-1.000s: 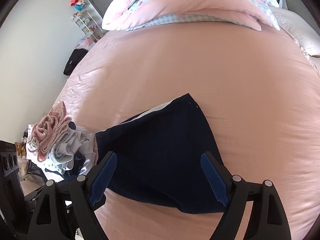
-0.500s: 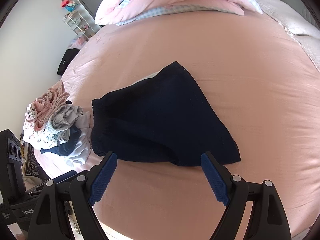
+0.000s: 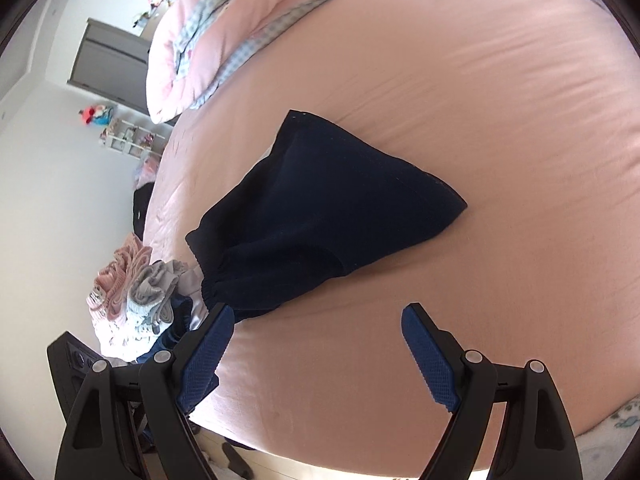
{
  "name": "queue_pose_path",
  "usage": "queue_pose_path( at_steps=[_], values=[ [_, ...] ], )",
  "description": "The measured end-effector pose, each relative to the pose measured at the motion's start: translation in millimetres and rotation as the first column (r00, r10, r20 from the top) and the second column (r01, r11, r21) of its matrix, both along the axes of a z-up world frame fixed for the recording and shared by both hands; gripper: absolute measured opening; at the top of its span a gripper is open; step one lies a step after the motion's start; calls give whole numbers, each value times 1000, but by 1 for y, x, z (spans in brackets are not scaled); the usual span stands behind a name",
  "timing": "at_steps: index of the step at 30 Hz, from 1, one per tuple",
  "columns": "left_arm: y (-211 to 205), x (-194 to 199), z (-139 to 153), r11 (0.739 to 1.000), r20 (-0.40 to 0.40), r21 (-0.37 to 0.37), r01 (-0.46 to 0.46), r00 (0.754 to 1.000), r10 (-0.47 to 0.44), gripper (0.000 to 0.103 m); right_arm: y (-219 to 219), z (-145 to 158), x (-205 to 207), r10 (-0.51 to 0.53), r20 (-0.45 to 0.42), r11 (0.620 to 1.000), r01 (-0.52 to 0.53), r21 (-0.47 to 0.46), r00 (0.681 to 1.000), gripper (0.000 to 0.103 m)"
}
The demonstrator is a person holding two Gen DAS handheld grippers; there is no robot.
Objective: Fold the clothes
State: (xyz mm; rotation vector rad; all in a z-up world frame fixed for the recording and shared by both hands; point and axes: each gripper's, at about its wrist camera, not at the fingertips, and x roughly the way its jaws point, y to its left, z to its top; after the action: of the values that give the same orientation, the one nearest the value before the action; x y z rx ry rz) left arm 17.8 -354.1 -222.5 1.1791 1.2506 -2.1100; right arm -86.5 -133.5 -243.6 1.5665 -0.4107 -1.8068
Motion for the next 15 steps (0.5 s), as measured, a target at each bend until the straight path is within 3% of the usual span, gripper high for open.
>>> queue_pose_path(
  at_steps=[4, 9, 15],
  values=[
    [-2, 3, -13, 997, -34, 72, -29, 999, 32, 97, 15, -17, 0, -83, 100, 993, 91, -76, 991, 86],
    [-5, 9, -33, 987, -46, 148, -63, 996, 70, 97, 29, -32, 5, -177, 137, 977, 191, -93, 975, 86],
    [-13, 16, -50, 962, -102, 256, -95, 987, 125, 97, 27, -46, 3, -185, 197, 964, 217, -152, 963, 86]
  ],
)
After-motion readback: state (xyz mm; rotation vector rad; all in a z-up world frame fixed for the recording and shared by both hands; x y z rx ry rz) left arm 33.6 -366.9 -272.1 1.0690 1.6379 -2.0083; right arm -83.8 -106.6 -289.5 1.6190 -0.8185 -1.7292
